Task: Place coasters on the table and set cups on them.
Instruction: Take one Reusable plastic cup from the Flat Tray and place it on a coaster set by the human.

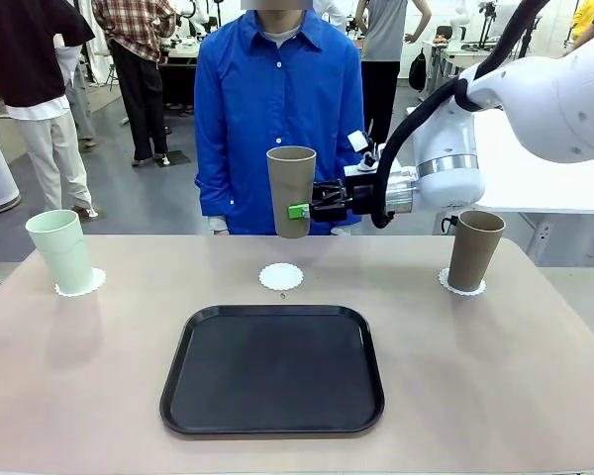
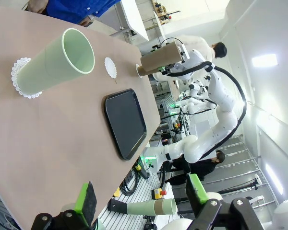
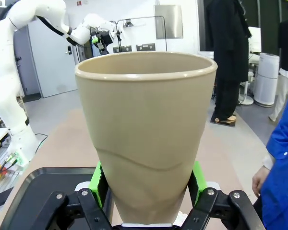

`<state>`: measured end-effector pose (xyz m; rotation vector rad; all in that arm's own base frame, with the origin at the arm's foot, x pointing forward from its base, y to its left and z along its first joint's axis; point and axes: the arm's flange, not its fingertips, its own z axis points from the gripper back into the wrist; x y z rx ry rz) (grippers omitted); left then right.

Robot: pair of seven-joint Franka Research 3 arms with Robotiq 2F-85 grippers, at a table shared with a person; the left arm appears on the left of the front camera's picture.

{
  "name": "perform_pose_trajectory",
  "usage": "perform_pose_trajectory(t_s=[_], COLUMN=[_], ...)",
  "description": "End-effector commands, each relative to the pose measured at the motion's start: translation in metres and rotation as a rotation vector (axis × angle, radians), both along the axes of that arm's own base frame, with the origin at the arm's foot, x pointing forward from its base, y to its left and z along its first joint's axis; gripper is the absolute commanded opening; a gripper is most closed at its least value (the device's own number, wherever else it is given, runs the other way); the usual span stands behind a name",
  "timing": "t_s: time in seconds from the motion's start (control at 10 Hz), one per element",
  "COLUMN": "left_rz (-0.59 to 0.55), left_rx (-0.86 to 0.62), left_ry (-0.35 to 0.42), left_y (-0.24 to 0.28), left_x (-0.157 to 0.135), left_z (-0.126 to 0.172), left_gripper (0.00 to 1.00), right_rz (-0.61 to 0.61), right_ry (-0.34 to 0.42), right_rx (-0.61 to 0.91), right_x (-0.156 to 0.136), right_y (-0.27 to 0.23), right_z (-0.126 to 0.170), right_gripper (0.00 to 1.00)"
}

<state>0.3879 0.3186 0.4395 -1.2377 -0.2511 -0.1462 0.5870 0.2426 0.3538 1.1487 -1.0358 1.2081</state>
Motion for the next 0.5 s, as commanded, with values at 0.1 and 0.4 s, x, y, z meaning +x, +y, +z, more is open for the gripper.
perform_pose_trajectory(t_s=[0.1, 0.4], left_rz=[-0.006, -0.006], left_rx=[-0.003, -0.003], left_ry=[-0.006, -0.006], left_y=[0.001, 0.001], left_x=[-0.001, -0.001], left_z=[0.002, 0.002], left_gripper=[1.0, 1.0], right_rz=[0.056, 0.084], right_ry=[0.011, 0.017], right_rx=[0.001, -0.019], right_x=[0.025, 0.033], right_y=[0.006, 0.01], right_z=[-0.003, -0.005], right_gripper=[0.81, 0.81])
